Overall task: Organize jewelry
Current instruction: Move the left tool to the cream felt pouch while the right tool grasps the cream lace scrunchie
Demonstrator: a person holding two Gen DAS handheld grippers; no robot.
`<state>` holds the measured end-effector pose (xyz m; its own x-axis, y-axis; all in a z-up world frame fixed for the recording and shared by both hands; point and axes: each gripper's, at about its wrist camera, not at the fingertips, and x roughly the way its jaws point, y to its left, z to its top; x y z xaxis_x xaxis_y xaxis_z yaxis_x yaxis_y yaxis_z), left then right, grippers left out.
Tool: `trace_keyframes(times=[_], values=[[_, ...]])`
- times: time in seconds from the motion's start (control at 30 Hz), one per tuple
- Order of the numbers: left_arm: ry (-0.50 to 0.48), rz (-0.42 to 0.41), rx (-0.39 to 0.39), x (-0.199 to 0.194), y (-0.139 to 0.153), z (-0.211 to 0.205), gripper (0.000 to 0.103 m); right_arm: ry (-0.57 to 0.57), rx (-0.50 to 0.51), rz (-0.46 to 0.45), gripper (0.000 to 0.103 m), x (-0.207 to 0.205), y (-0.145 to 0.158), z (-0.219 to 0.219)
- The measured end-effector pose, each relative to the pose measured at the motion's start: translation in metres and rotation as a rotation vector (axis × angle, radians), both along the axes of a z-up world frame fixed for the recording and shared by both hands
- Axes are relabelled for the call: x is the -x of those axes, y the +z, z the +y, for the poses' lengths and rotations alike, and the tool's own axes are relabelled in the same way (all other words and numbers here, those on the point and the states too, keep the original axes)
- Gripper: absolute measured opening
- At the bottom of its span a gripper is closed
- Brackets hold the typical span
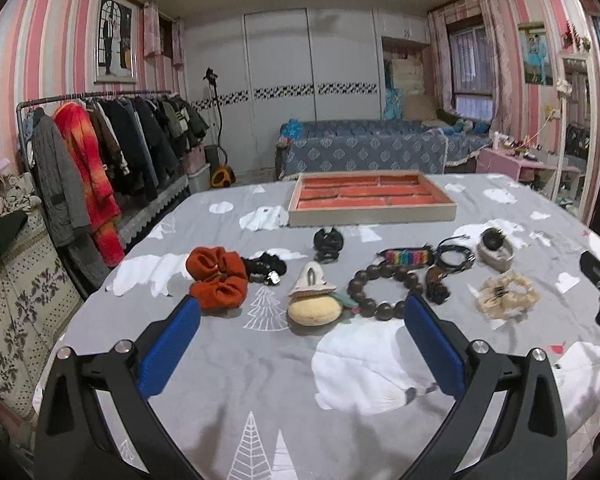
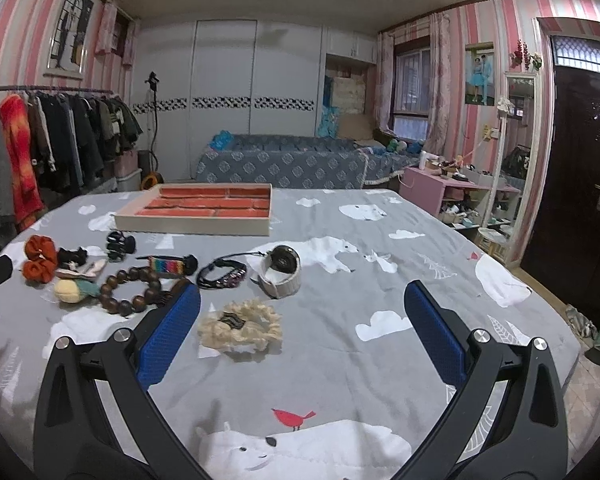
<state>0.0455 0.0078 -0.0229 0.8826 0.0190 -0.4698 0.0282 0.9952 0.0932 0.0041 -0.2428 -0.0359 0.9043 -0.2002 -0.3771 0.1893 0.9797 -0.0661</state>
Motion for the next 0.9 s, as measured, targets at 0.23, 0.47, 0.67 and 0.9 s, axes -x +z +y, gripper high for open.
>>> trace_keyframes(times=[0.23,0.47,0.67,0.9], values=[[0.004,0.055,-0.017,-0.027,-0.019,0.002,0.099,-0.025,0.076,0.055,0.099,-0.026,-0.017,0.005],[-0.027,0.122,-0.026,-0.061,-0.034,0.001,0.099,-0.007,0.043,0.178,0.099,-0.063,-0.037,0.003],[-0.032,0.18,-0.011,-0.081,-0.045,0.008,0.099,0.014,0.001,0.294,0.099,-0.089,-0.055,-0.004],[-0.032,0.248,0.008,-0.103,-0.056,0.014,0.099,0.019,-0.011,0.349,0.091,-0.107,-0.059,-0.009]])
